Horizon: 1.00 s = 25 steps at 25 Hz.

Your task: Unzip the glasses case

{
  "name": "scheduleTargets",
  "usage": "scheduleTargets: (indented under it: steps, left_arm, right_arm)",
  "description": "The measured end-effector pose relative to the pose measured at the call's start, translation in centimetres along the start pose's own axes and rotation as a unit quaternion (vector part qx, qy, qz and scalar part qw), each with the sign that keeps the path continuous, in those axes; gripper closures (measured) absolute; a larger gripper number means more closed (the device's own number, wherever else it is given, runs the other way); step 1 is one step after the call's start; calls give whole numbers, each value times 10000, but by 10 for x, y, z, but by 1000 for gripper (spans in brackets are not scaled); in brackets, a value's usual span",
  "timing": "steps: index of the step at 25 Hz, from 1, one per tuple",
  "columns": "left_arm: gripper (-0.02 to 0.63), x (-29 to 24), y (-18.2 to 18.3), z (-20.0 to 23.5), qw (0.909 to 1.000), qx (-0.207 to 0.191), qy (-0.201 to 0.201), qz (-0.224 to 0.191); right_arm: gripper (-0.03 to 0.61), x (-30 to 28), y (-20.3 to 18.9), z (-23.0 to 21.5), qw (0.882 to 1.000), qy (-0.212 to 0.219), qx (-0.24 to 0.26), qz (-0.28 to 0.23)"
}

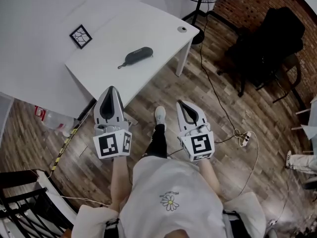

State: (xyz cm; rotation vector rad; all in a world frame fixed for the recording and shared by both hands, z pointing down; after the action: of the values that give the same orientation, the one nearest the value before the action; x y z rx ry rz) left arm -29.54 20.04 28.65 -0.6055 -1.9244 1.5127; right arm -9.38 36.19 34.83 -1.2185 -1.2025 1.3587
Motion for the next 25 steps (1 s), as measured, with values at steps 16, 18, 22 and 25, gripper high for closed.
scheduleTargets:
  steps: [16, 18, 22, 25]
  left_arm:
    - [601, -287, -64, 59, 9997, 108, 51, -220]
    - [601, -298, -74, 64, 9997, 135, 126, -130]
    - [600, -312, -87, 66, 9998, 80, 187, 38]
    - [600, -318, -91, 68, 9996, -107, 237, 112]
  right_arm:
    - [572, -288, 69, -138, 9984, 362, 435, -87]
    - [572, -307, 66, -141, 9971, 546, 518, -51]
    - [572, -334, 55, -150, 9961, 725, 489, 149]
    - [572, -353, 55, -155, 9945, 939, 425, 180]
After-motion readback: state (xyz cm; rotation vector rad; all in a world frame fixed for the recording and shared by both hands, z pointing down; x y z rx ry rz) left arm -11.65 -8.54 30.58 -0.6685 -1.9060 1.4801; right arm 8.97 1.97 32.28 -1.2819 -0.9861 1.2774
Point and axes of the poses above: the fingertips, and each gripper's own axes: x backward along the fingers, z to its left, y out of its top, the point moved 9 cm from there along x, backward along the fingers, and after that the axes turned 6 degrees about -x, right-handed, at the moved point
